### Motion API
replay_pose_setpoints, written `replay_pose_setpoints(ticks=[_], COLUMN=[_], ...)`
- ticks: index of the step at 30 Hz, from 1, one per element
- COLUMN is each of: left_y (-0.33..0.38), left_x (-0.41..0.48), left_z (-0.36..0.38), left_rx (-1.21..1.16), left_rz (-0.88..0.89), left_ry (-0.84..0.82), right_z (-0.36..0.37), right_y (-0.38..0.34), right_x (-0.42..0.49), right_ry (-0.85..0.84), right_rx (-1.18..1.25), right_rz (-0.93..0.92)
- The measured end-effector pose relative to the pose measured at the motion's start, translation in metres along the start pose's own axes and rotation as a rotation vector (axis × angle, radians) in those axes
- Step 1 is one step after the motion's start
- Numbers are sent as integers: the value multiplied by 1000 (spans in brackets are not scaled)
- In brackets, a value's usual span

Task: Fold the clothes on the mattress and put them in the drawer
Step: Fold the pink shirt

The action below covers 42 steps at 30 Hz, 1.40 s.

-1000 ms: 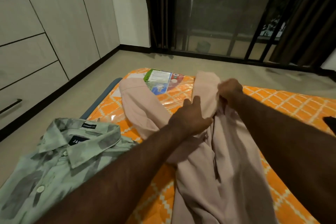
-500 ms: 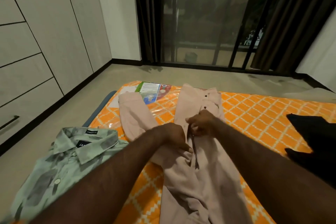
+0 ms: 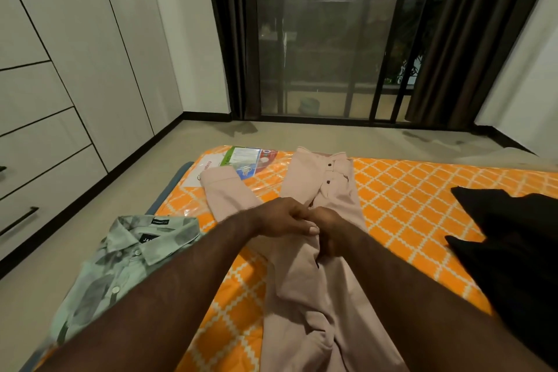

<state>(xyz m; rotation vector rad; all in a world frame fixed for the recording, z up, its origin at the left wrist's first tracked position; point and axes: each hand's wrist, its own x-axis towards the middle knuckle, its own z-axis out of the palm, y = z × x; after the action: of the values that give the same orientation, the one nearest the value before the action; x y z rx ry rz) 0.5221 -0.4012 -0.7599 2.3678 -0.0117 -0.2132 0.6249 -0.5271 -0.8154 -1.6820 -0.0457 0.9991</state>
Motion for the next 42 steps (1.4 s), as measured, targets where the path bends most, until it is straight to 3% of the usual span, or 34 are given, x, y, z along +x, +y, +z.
replay_pose_setpoints(ticks=[3,6,9,11,13,14,16,20,25,29,35,38,42], left_y=[-4,-5,1,1,-1,-3,-5,-9,1,13,11,21,12], left_x=[-2,-4,-7,-4,-3,-6,-16,-36,-53,-62,-73,-84,-87], left_z=[4,8,12,17,26,32,43,71,115,147,171,162,145], left_rx=[-45,-119,-191,-34,290,423,473,176,-302,-640,-753,-619,-497], left_rz=[57,100,100,60,-49,-133,-269,-540,-669,-590,-495,-475,-580], left_ry=[-50,-74,-52,8,69,115,262,547,638,604,650,679,677], right_z=[-2,-13,-22,-27,-35,-40,-42,-36,-30,-31,-63,-71,-61], right_y=[-4,-4,3,14,33,43,54,69,79,69,67,65,57], right_x=[-12,-16,-19,-17,-9,-4,-11,-32,-56,-75,-90,-92,-88], right_ry=[72,217,486,542,471,481,562,588,508,233,317,281,301], right_rx=[-35,-3,-92,-295,-475,-487,-410,-430,-878,-964,-903,-991,-1080], right_rz=[-13,-151,-348,-334,-241,-234,-306,-601,-946,-772,-604,-518,-534])
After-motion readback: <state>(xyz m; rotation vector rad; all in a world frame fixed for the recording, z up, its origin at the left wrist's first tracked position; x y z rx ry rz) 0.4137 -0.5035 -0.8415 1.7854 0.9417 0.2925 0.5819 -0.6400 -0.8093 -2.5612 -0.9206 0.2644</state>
